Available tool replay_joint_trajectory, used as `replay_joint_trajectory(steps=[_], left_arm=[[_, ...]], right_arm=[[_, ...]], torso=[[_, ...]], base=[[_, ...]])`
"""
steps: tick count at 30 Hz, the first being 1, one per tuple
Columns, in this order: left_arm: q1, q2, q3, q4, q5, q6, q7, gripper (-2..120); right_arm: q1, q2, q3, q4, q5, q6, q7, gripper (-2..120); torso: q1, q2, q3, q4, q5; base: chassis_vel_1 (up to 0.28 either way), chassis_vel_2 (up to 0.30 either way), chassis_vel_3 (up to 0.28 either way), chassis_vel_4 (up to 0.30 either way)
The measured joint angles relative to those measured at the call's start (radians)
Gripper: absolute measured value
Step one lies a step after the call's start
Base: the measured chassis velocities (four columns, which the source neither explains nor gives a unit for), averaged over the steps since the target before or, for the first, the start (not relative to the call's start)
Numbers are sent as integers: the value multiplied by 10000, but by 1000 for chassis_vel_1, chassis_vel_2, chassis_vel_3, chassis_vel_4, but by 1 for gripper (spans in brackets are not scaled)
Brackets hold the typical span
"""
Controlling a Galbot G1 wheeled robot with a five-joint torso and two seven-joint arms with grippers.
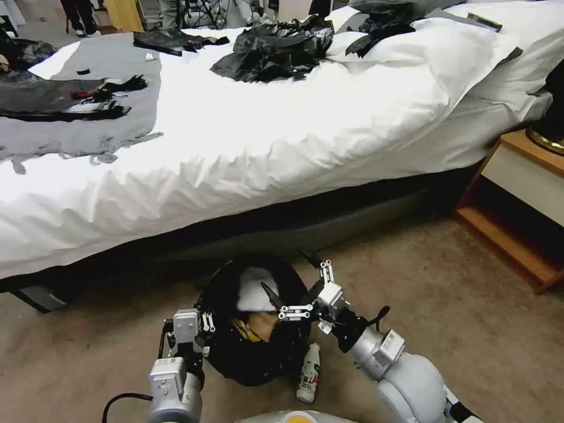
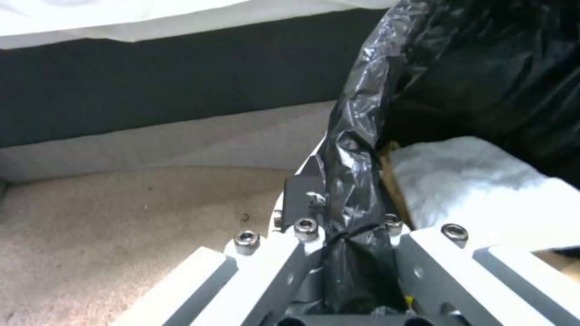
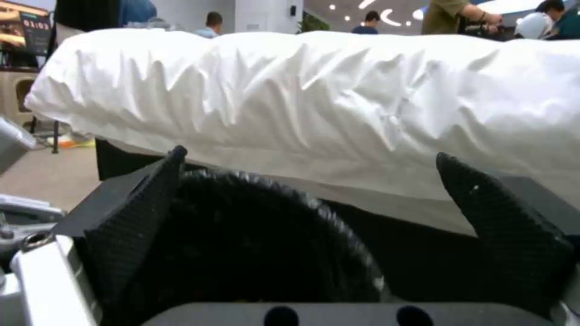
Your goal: Pick up the trash bin, then pick up the garbage from the floor and place it into the trash bin.
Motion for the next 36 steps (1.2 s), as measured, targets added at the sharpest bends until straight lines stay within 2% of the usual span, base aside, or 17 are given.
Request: replay_joint_trajectory(steps=[8,13,19,24,28,36], left_arm=[[-55,15,-49,55,-73,18,0,0],[-46,32,-110,56,-155,18,1,0],[-26,70,-236,-7,-262,15,6,0],[6,78,-256,-64,-278,-4,12,0],[31,74,-257,-124,-286,-18,15,0],[98,73,-287,-240,-297,-49,18,0]], right_arm=[[-112,171,258,390,151,221,5,100],[-497,520,714,532,101,545,469,100],[-1392,1266,1818,766,-570,1337,1466,100],[-1947,1490,2336,512,-694,1944,1902,100],[-2232,1584,2411,246,-718,2291,2008,100],[-2255,1641,2389,-167,-749,2391,2223,100]], torso=[[0,0,0,0,0],[0,0,0,0,0],[0,0,0,0,0],[0,-1,0,-1,-1],[0,0,0,-1,0],[0,0,0,0,0]], base=[[0,0,0,0],[0,0,0,0],[0,0,0,0],[0,0,0,0],[0,0,0,0],[0,0,0,0]])
